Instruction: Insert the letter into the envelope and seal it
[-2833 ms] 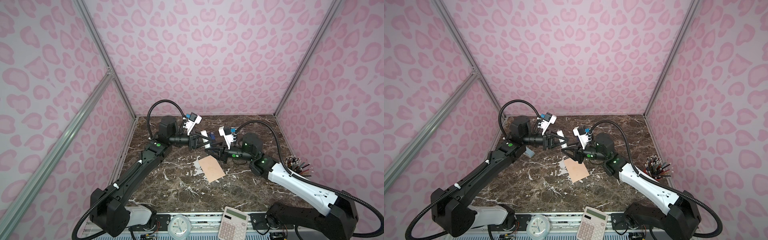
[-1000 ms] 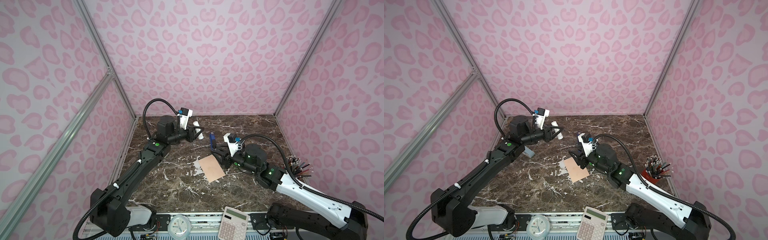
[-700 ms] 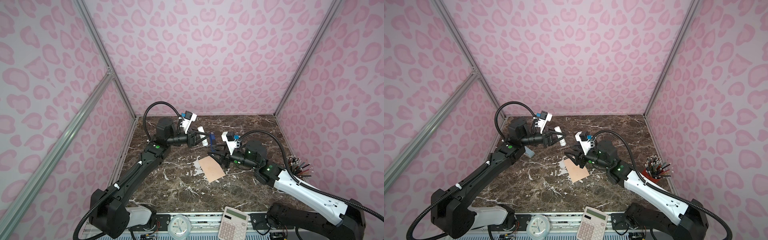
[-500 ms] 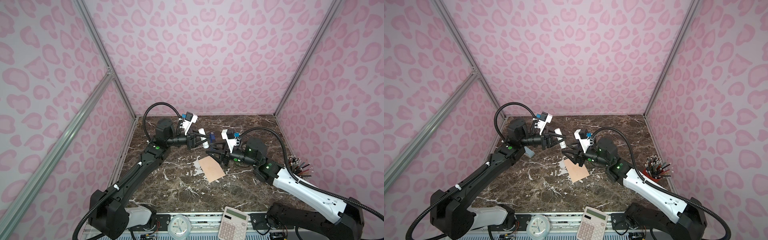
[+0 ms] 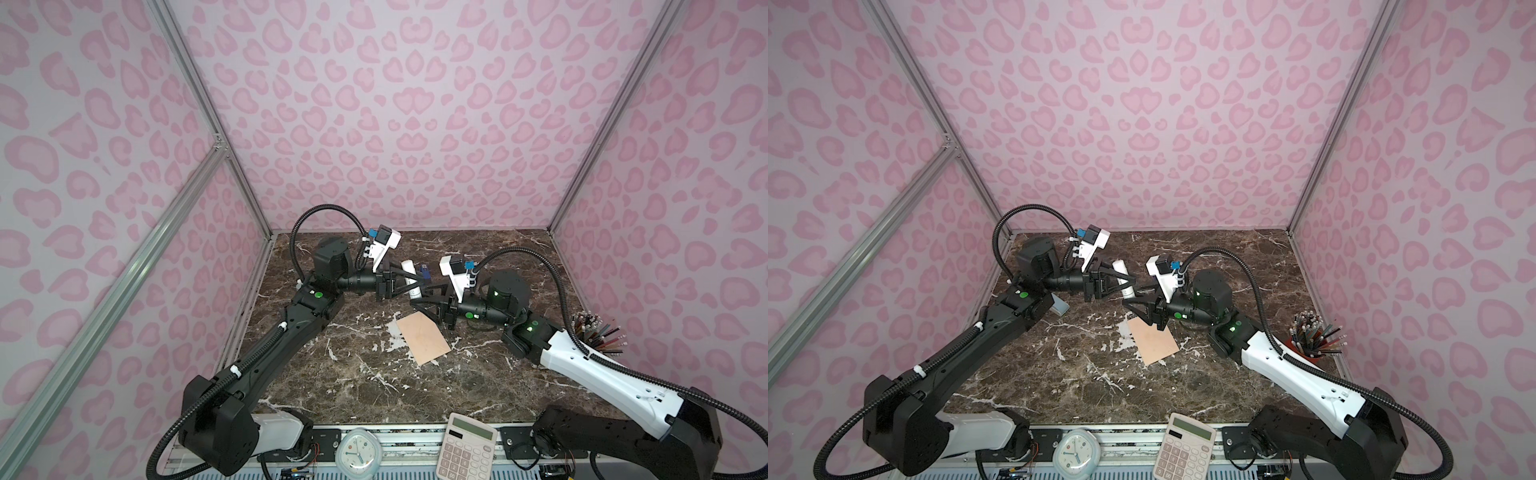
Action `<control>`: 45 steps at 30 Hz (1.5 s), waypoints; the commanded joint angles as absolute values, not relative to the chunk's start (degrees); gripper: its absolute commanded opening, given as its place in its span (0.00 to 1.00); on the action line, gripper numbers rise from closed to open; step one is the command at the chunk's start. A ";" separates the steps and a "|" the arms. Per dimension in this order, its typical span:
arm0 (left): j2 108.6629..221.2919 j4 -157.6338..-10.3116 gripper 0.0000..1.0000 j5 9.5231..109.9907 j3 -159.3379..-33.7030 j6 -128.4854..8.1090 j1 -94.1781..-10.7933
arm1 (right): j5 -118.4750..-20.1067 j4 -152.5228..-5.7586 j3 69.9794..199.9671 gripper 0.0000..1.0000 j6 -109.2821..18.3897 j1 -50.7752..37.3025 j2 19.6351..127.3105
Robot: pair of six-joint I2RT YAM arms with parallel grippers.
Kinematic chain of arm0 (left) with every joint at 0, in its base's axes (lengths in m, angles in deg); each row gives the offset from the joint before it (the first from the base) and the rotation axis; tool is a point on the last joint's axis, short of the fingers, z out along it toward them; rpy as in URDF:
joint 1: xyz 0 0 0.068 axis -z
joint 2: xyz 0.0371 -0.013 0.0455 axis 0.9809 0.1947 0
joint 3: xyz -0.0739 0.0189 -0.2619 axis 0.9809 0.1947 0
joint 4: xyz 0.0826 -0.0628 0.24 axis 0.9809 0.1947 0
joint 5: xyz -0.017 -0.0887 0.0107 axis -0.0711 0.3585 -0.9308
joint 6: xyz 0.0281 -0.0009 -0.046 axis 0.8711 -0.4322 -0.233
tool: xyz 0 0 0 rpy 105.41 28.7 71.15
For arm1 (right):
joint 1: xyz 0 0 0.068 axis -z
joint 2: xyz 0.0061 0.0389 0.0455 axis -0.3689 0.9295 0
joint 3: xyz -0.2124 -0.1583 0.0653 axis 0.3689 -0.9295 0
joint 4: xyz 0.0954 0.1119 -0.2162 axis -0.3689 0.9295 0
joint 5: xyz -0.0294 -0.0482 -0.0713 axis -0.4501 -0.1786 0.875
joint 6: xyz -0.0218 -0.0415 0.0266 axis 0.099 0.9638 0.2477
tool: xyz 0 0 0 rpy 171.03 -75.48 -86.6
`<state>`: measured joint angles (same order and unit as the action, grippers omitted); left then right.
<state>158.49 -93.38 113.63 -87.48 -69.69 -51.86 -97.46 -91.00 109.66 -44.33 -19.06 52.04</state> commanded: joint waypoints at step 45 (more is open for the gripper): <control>160.10 -84.21 0.04 79.22 -88.91 -62.89 -46.05 | -46.54 -94.18 111.37 0.16 -30.75 -35.72 53.41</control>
